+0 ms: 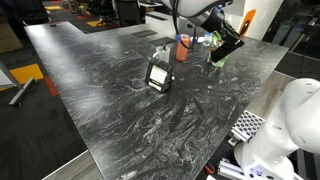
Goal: Turn the duster around, then use it to clean the table
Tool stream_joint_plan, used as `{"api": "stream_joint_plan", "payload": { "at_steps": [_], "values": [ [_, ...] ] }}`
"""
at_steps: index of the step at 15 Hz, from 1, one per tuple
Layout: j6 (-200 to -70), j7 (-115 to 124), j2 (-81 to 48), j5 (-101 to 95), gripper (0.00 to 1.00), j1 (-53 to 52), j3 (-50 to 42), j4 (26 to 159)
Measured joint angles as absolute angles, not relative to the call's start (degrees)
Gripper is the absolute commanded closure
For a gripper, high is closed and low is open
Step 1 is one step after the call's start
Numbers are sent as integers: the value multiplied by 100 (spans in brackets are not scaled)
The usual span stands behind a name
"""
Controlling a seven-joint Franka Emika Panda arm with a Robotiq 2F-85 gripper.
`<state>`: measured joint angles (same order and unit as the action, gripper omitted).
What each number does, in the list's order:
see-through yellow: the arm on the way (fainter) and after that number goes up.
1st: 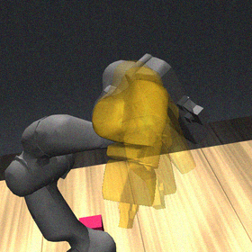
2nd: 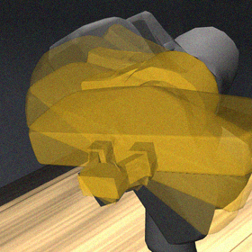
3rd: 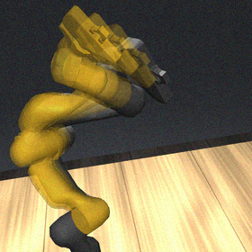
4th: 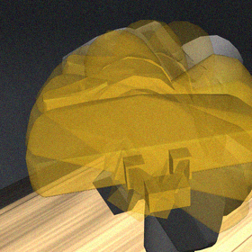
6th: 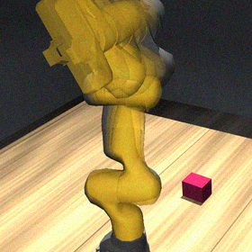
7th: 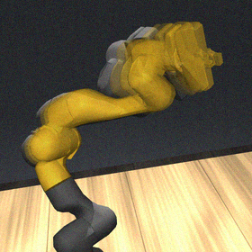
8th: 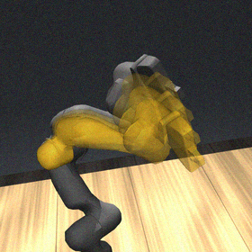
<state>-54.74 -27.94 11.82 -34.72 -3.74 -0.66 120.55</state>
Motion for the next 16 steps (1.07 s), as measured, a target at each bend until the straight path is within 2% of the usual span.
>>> {"api": "stream_joint_plan", "payload": {
  "at_steps": [9, 16],
  "values": [
    [-5060, -3587, -371, -3747, 72, -457, -50, 11697],
    [-4808, -3876, -846, -3911, 72, -428, -5, 11494]
  ]
}}
